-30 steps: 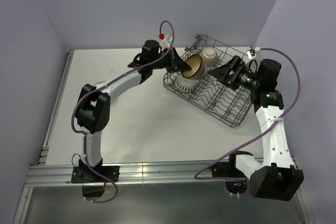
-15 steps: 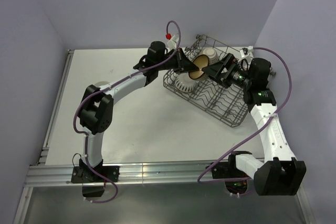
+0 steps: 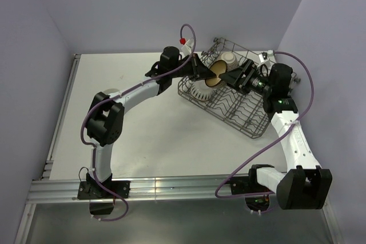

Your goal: Load the bowls into the dish rack

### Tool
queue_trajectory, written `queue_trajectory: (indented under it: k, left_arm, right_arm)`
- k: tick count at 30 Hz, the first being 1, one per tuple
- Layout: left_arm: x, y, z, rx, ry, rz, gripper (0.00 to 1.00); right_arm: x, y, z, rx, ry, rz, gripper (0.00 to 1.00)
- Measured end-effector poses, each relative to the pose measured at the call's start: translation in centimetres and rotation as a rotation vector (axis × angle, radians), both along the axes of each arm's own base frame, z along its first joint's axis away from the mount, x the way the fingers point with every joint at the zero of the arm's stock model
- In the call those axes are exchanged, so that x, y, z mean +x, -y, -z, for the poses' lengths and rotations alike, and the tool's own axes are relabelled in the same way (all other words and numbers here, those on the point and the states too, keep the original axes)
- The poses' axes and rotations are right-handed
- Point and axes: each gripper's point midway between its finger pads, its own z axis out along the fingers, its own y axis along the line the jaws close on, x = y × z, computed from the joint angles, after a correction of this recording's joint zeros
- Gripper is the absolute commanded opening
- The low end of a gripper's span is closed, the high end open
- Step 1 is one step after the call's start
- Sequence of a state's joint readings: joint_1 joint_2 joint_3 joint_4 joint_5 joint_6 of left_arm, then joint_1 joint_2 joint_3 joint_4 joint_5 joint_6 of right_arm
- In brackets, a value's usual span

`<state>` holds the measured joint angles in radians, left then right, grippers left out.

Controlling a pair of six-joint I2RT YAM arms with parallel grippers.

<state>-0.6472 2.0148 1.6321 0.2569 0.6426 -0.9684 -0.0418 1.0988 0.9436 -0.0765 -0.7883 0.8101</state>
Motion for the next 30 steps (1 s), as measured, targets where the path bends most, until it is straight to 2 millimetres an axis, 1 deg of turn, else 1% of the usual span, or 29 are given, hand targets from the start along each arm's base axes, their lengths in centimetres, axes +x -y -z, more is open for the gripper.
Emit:
queue_trajectory:
  k: [3, 4, 6, 7, 8, 10, 11, 14, 16, 18, 21, 23, 25, 26, 30]
  left_arm:
    - [-0.2, -0.1, 0.8, 0.003, -0.02, 0.0, 0.0]
    - [-0.2, -0.1, 1.0, 0.003, -0.024, 0.002, 0.0]
    - [-0.4, -0.1, 1.2, 0.003, -0.027, 0.005, 0.05]
    - [-0.4, -0.1, 1.2, 0.003, -0.027, 0.006, 0.07]
    - [-0.4, -0.1, 1.2, 0.004, -0.024, 0.006, 0.14]
    - [-0.4, -0.1, 1.3, 0.007, -0.024, 0.007, 0.21]
    - [-0.4, -0.1, 1.3, 0.009, -0.025, 0.007, 0.27]
    - [-0.6, -0.1, 1.4, 0.012, -0.034, 0.014, 0.35]
    - [-0.7, -0.1, 1.5, 0.014, -0.039, 0.017, 0.36]
    - [-0.7, -0.1, 1.6, 0.017, -0.042, 0.017, 0.4]
    - [-0.7, -0.1, 1.6, 0.016, -0.041, 0.019, 0.49]
    - [-0.8, -0.1, 1.6, 0.015, -0.039, 0.021, 0.54]
    - [-0.8, -0.1, 1.6, 0.017, -0.041, 0.023, 0.56]
    - [-0.8, -0.1, 1.7, 0.02, -0.04, 0.023, 0.61]
    - [-0.8, -0.2, 2.1, 0.036, -0.033, 0.021, 0.69]
  right_arm:
    - [-0.1, 0.0, 0.6, -0.001, -0.012, -0.005, 0.5]
    - [-0.2, -0.1, 0.7, -0.002, -0.016, -0.007, 0.32]
    - [-0.2, -0.1, 0.9, -0.008, -0.017, -0.01, 0.05]
    - [-0.3, 0.0, 1.0, -0.012, -0.016, -0.011, 0.0]
    - [-0.3, 0.0, 1.0, -0.018, -0.012, -0.014, 0.0]
    - [-0.3, 0.0, 1.1, -0.035, -0.003, -0.019, 0.0]
    - [-0.3, 0.0, 1.1, -0.042, -0.001, -0.022, 0.0]
    - [-0.4, 0.0, 1.4, -0.06, 0.001, -0.032, 0.0]
    - [-0.3, 0.1, 1.7, -0.063, -0.009, -0.033, 0.0]
    - [-0.2, 0.2, 1.9, -0.06, -0.016, -0.035, 0.0]
    - [-0.1, 0.4, 2.0, -0.056, -0.023, -0.033, 0.0]
    - [0.0, 0.6, 2.3, -0.057, -0.035, -0.028, 0.0]
    - [0.1, 0.8, 2.6, -0.059, -0.045, -0.024, 0.0]
    - [0.2, 1.0, 2.8, -0.063, -0.055, -0.022, 0.0]
    - [0.6, 1.9, 3.5, -0.086, -0.088, -0.004, 0.0]
